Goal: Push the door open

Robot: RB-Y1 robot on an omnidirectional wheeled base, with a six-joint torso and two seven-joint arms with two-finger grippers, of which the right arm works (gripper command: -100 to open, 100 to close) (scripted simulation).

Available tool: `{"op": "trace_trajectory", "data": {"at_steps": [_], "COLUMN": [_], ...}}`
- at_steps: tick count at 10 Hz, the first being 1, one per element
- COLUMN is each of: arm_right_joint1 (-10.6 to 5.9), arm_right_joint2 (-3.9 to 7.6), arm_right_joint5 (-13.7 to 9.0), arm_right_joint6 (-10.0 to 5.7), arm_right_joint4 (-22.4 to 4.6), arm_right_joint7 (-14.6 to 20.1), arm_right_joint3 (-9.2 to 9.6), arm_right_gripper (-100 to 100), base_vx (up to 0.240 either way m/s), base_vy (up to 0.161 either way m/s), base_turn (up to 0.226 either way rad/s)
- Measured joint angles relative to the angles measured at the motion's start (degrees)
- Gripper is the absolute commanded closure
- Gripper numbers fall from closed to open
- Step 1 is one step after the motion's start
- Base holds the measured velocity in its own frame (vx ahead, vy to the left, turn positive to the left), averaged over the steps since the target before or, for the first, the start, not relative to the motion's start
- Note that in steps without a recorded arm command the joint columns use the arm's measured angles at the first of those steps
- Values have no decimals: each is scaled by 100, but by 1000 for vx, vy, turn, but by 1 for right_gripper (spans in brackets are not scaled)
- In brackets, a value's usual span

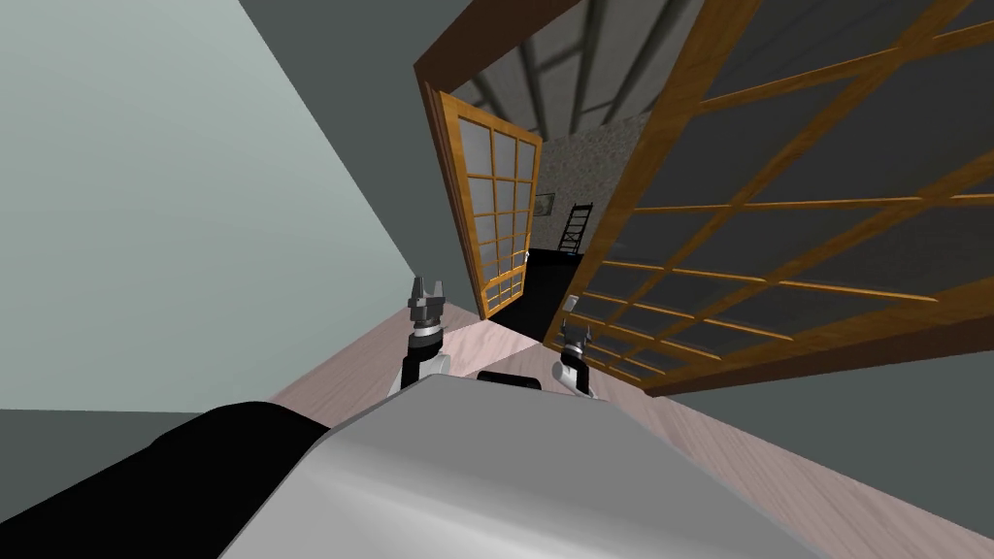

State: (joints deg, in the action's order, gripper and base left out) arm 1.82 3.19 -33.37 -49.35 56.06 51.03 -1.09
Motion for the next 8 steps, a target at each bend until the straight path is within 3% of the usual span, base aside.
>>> {"op": "trace_trajectory", "data": {"at_steps": [8], "arm_right_joint1": [-291], "arm_right_joint2": [-231], "arm_right_joint5": [-406], "arm_right_joint6": [-268], "arm_right_joint4": [-807], "arm_right_joint7": [560], "arm_right_joint3": [-6], "arm_right_gripper": [-100], "base_vx": [11], "base_vy": [-127], "base_turn": [158]}}
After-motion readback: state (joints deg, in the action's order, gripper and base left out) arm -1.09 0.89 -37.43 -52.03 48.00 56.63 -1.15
